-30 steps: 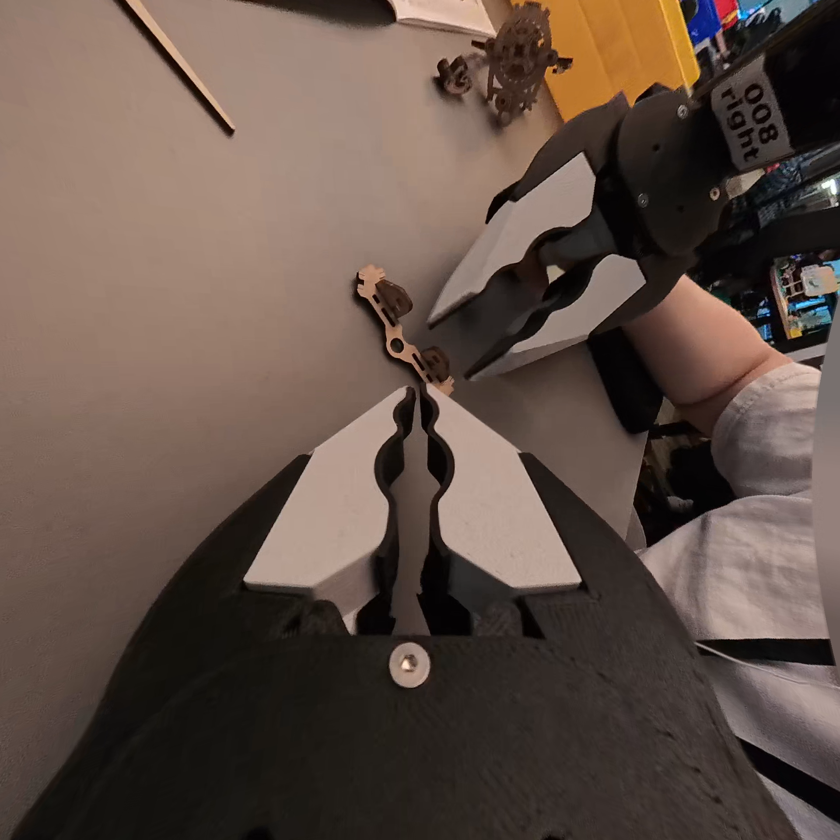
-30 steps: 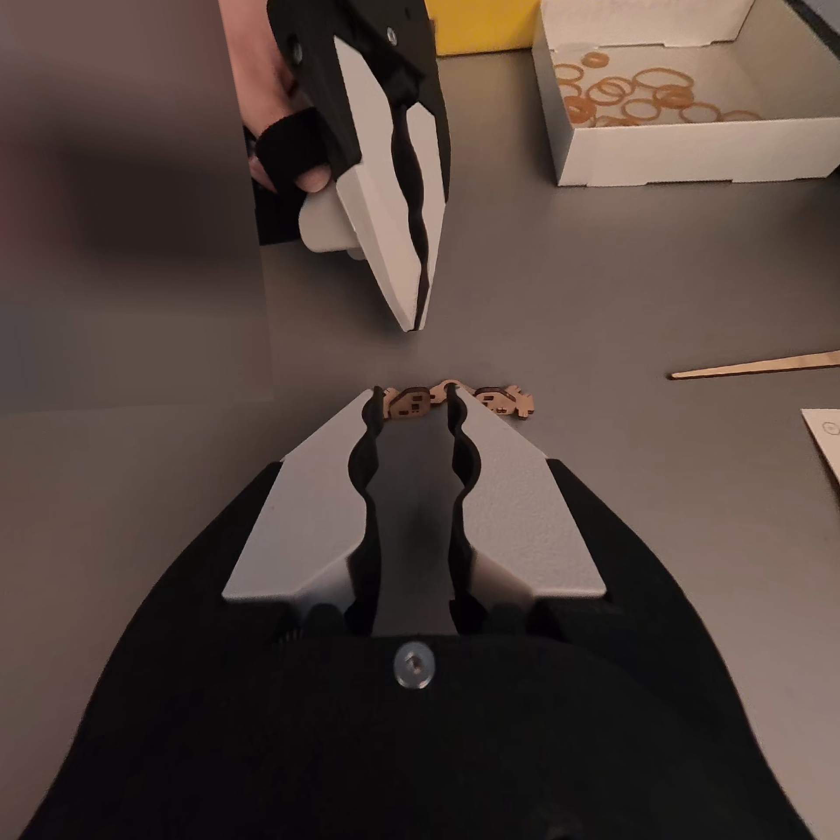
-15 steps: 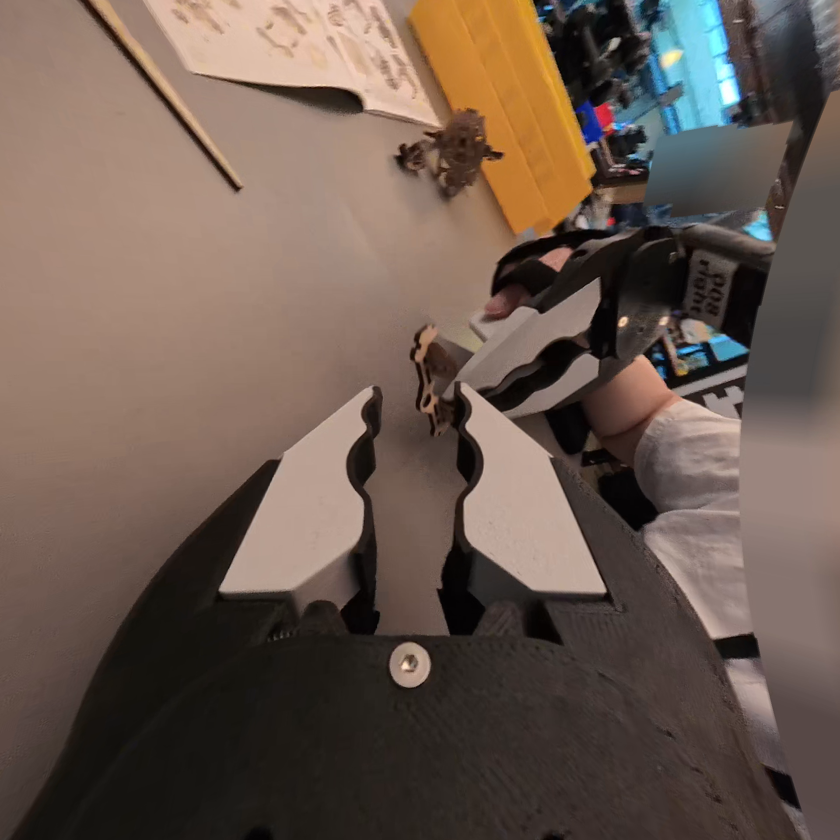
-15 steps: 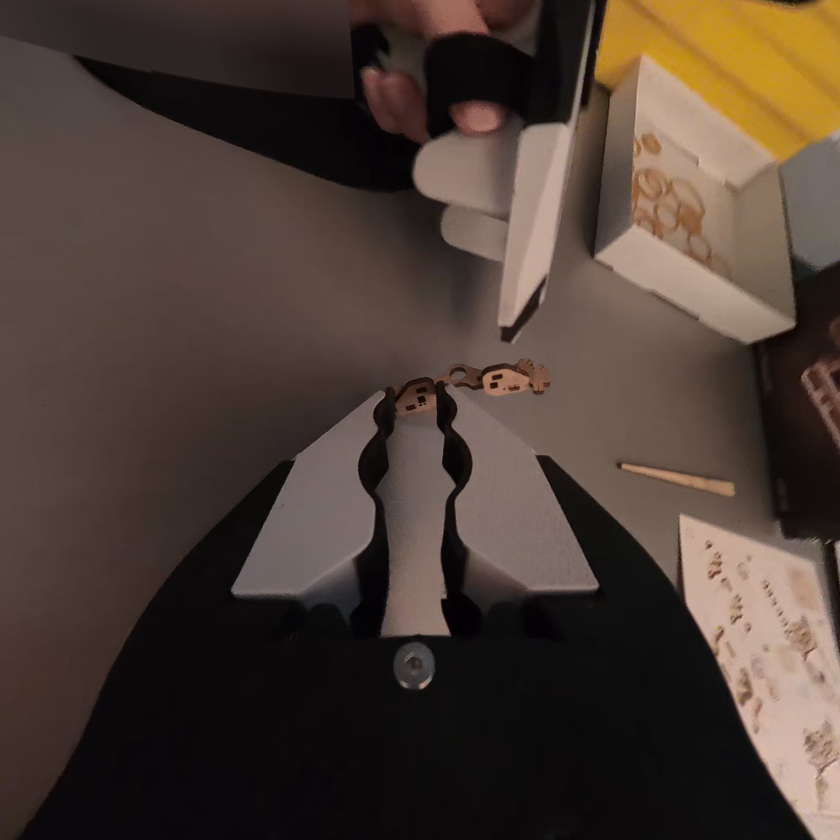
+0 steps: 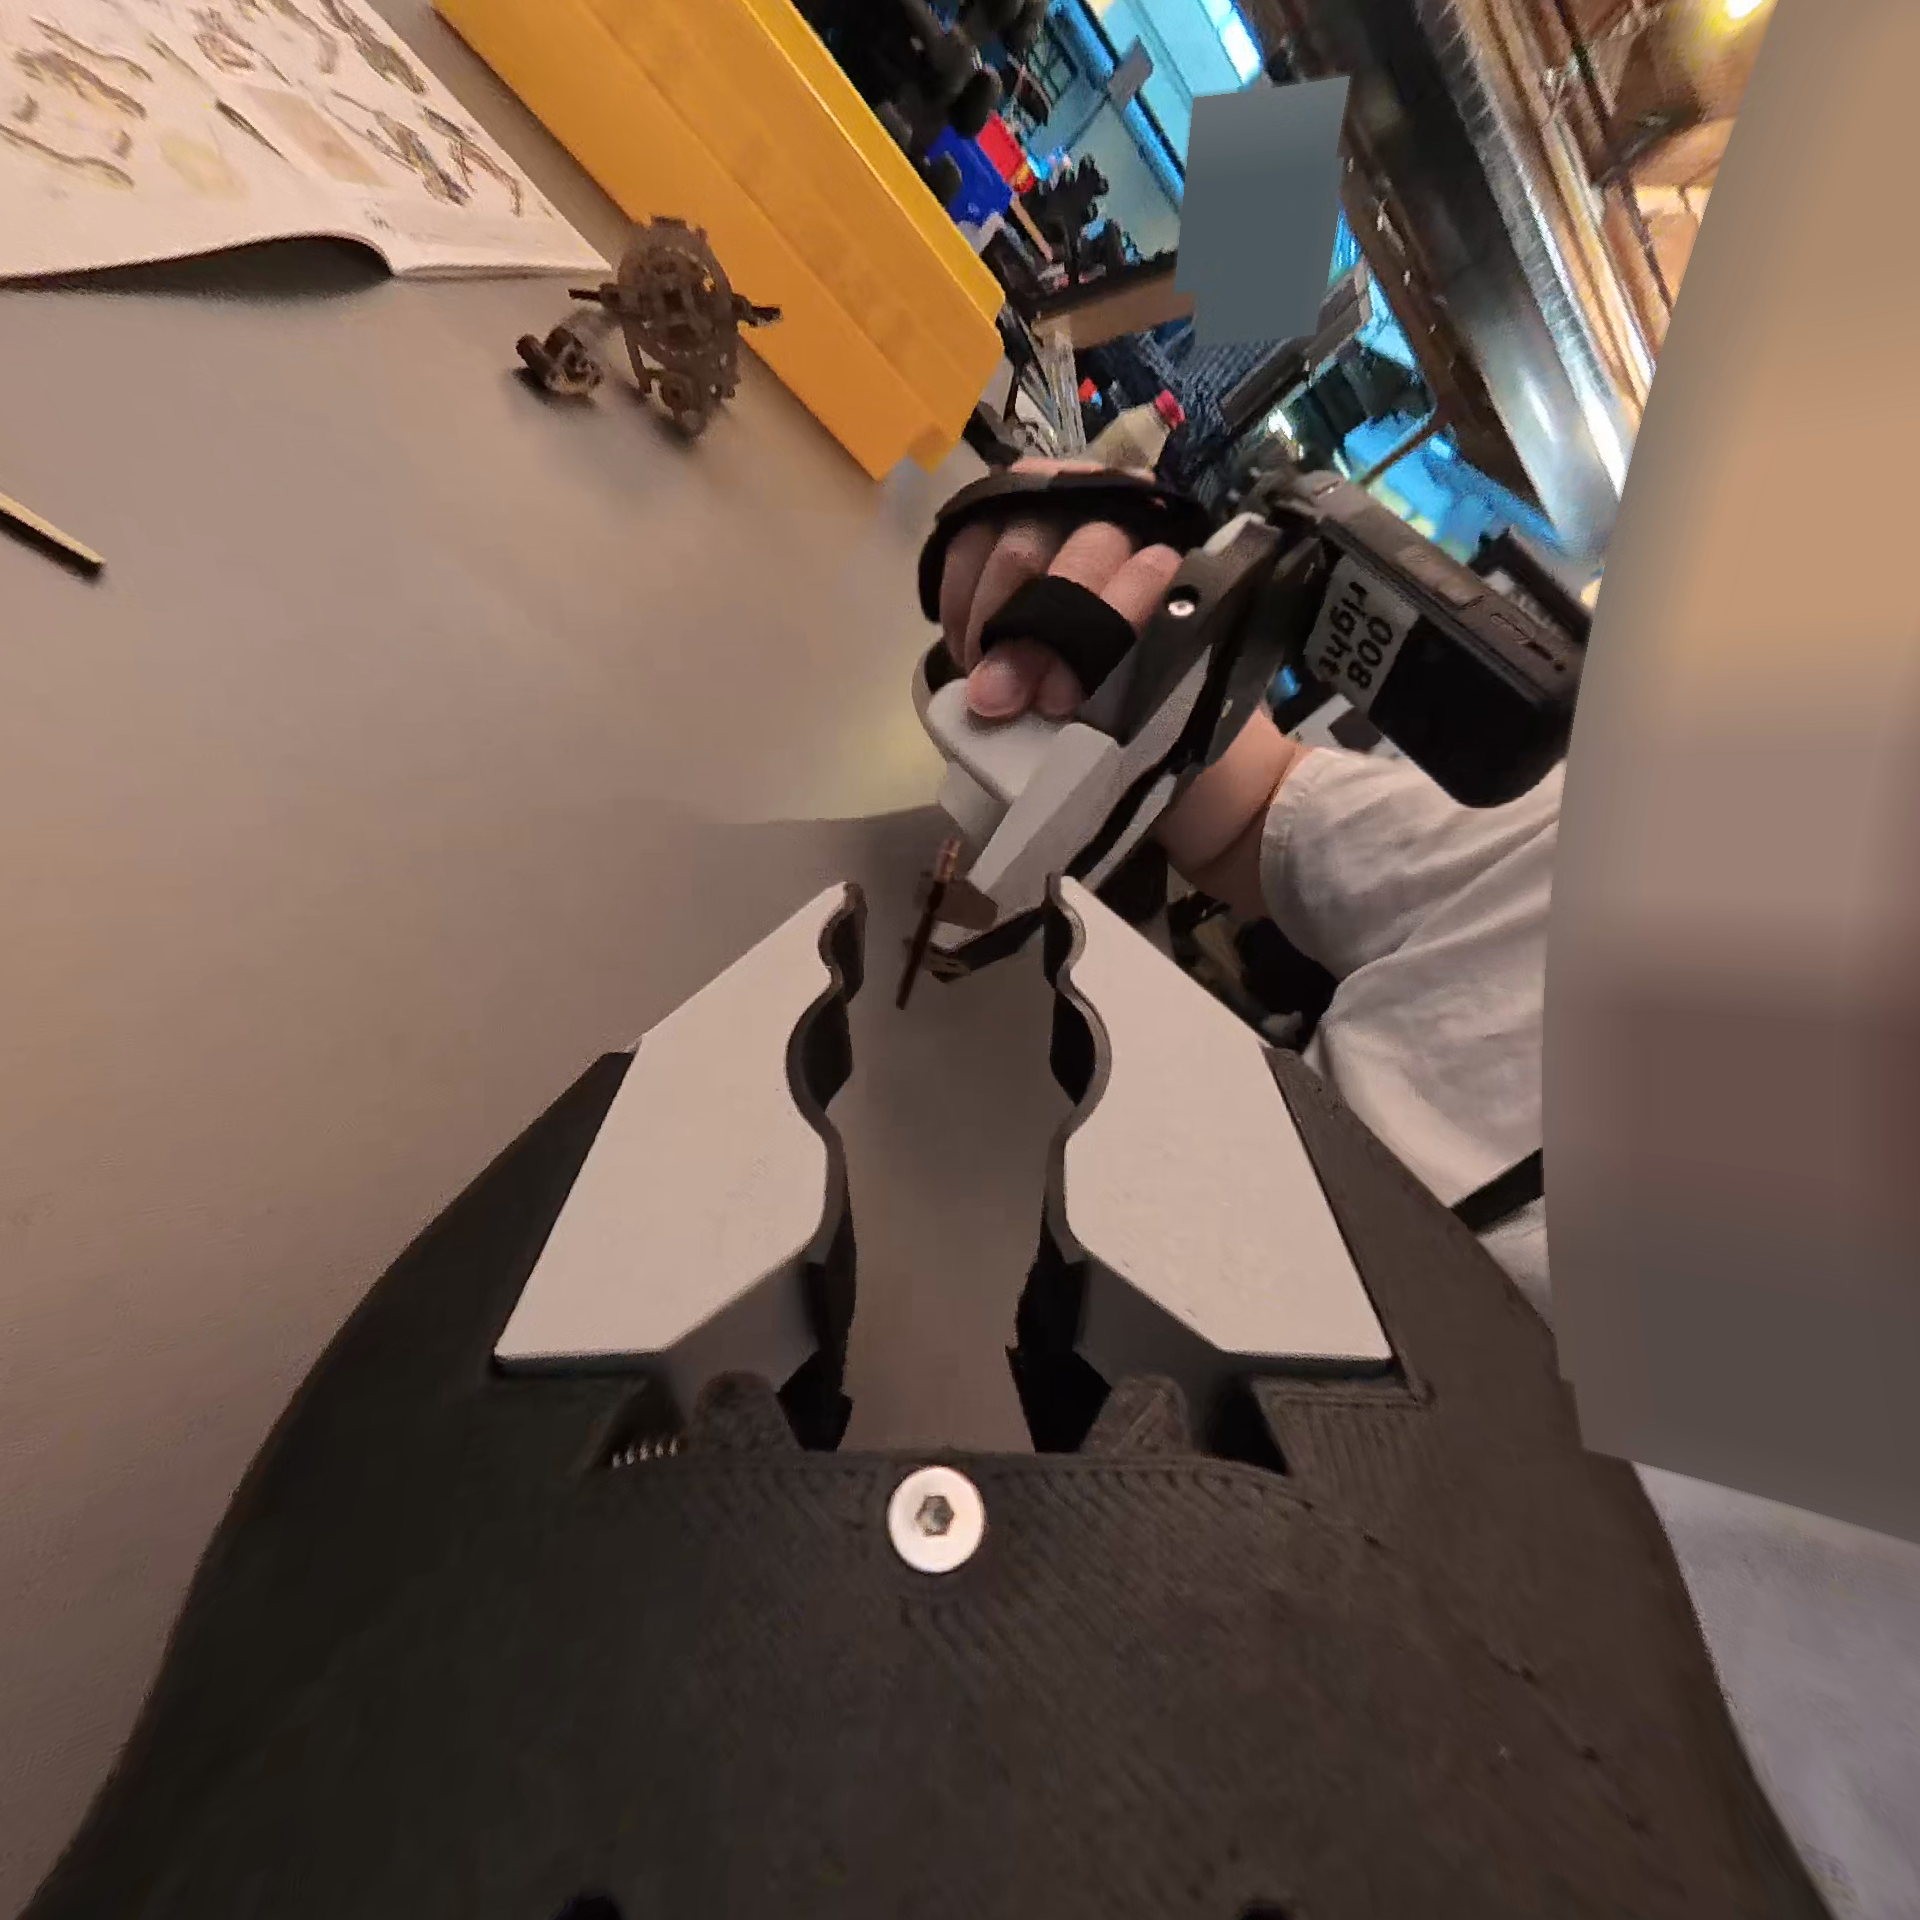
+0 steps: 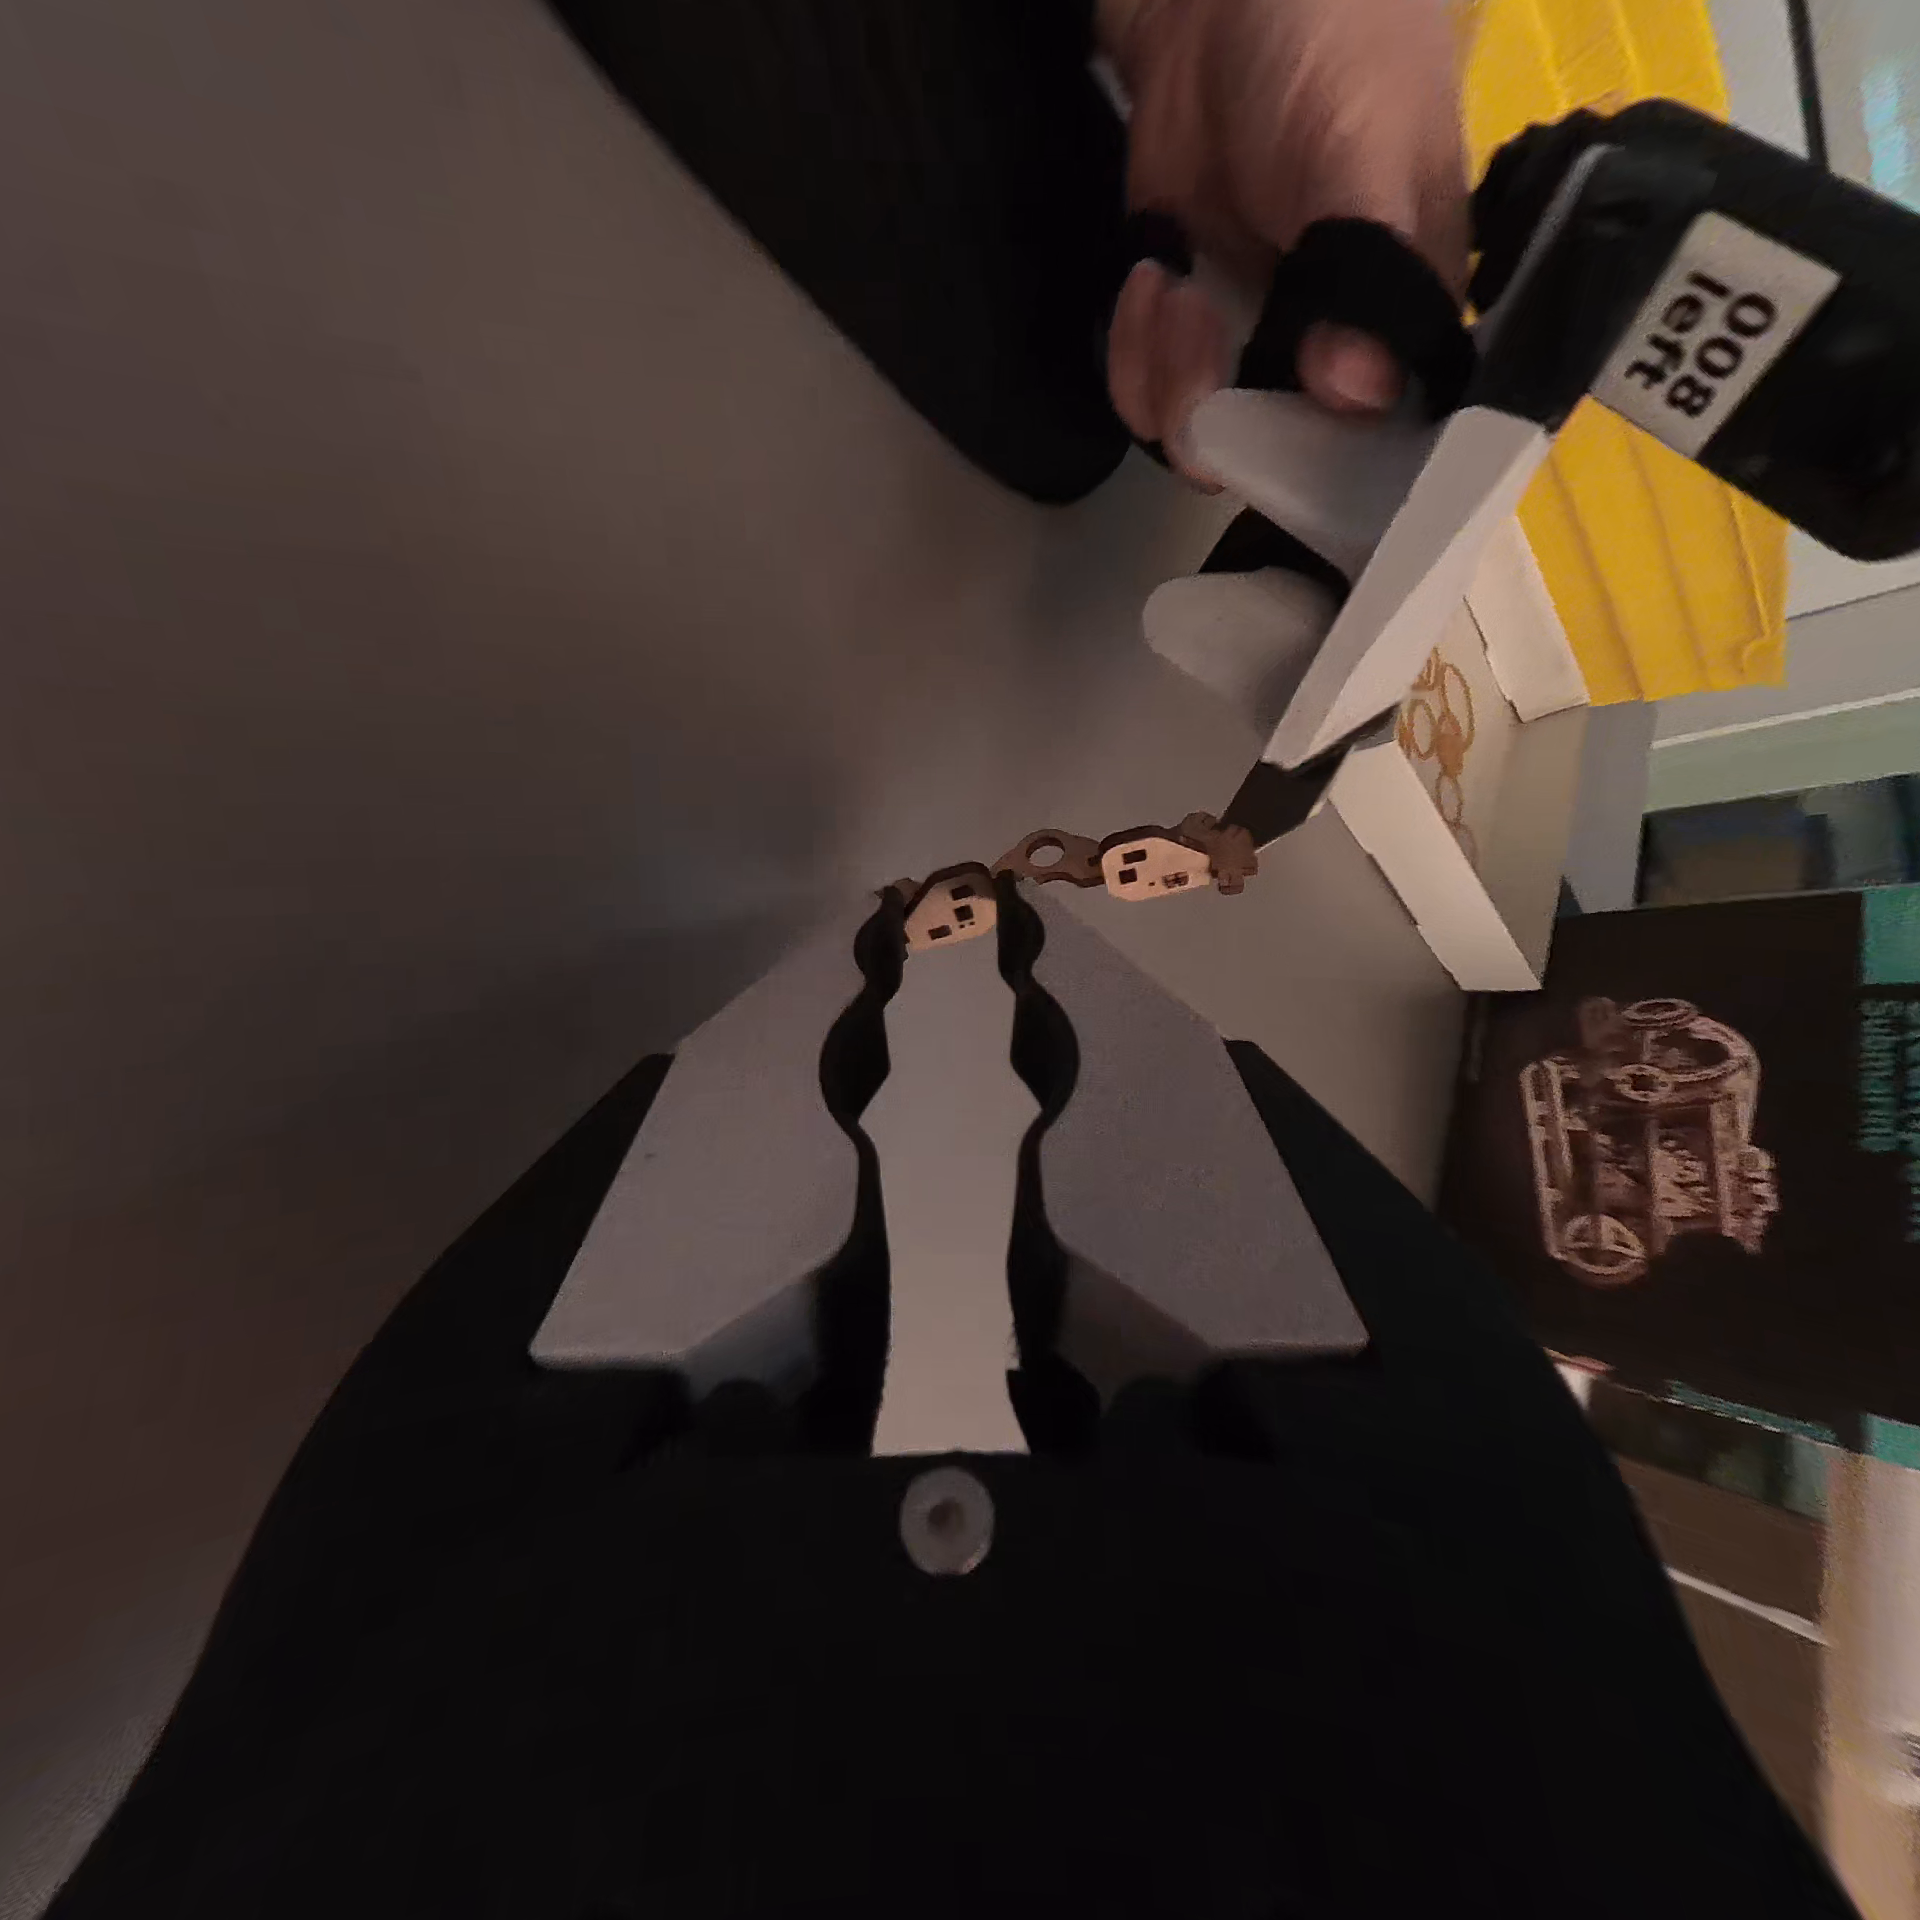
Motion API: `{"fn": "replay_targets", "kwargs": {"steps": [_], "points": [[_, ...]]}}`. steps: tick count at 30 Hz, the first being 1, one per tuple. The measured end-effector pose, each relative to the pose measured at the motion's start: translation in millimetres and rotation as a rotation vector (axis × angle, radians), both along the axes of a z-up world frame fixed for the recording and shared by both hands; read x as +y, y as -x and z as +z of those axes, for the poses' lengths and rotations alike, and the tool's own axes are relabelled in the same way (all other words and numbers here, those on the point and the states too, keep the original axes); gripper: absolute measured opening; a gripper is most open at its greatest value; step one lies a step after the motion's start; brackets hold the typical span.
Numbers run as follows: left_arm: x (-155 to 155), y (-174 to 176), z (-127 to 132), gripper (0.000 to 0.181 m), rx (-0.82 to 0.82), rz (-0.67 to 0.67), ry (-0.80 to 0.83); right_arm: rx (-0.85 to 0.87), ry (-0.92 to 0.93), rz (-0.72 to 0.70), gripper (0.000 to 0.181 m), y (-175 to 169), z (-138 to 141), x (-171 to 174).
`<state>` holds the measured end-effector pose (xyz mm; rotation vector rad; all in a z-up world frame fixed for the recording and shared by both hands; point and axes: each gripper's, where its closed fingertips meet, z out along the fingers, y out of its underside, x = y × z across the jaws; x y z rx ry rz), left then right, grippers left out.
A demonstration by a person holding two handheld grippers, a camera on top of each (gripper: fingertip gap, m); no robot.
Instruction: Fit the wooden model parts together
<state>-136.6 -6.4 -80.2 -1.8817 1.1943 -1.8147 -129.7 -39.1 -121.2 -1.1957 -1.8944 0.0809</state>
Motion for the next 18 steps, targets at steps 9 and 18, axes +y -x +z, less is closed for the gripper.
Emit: {"fn": "replay_targets", "kwargs": {"steps": [9, 18], "points": [[-12, -1, -6, 0.004, 0.033, -0.077, -0.292, -0.076, -0.112, 0.045, 0.018, -1, -5, -6], [-1, -2, 0, 0.000, 0.012, 0.002, -0.106, 0.222, 0.202, -0.022, 0.022, 1, 18, -2]]}}
